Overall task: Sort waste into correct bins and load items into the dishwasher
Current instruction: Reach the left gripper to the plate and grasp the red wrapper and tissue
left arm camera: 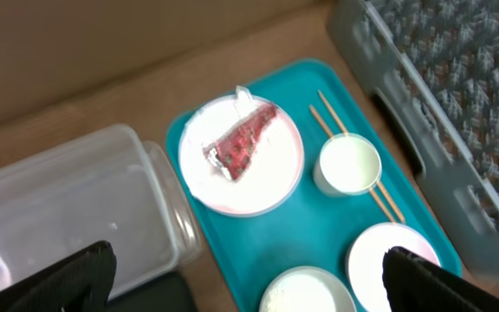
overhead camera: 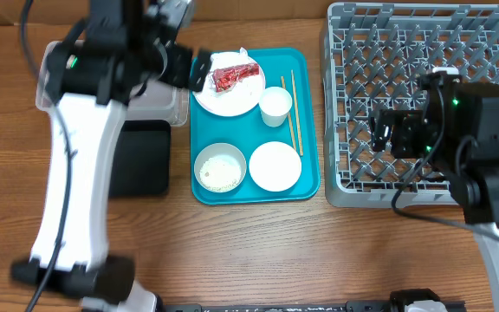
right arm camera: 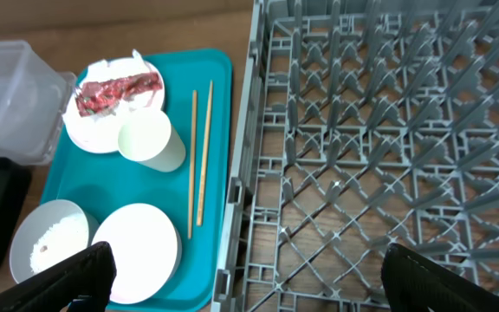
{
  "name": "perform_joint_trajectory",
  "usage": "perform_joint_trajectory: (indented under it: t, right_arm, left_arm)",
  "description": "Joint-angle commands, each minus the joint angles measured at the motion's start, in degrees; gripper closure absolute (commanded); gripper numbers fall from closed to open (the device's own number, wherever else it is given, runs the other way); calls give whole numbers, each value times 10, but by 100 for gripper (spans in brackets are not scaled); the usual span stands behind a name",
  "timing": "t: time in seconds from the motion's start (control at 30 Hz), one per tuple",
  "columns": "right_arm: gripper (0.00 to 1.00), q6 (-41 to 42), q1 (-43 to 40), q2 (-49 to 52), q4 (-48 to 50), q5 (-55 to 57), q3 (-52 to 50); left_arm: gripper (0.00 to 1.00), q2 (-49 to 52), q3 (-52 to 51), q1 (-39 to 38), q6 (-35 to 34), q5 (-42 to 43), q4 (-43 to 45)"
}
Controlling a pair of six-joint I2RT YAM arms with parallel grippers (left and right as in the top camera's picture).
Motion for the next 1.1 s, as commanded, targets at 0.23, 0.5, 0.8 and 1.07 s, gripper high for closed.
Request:
perform_joint_trajectory:
  t: [0.23, 0.5, 0.8, 1.07]
  right_arm:
    - [0, -2, 3, 51, -44, -59, 13]
    - [0, -2, 3, 55, -52, -59, 13]
    - [0, -2, 3, 55, -81, -59, 13]
    - [0, -2, 3, 55, -94, -59, 13]
  left_arm:
    - [0, 181, 169, -7, 38, -11, -5]
    - [0, 283, 169, -32, 177, -13, 30]
    - [0, 384, 169, -59, 226, -57, 91]
    - [0, 424, 168, -60, 207, -56, 143]
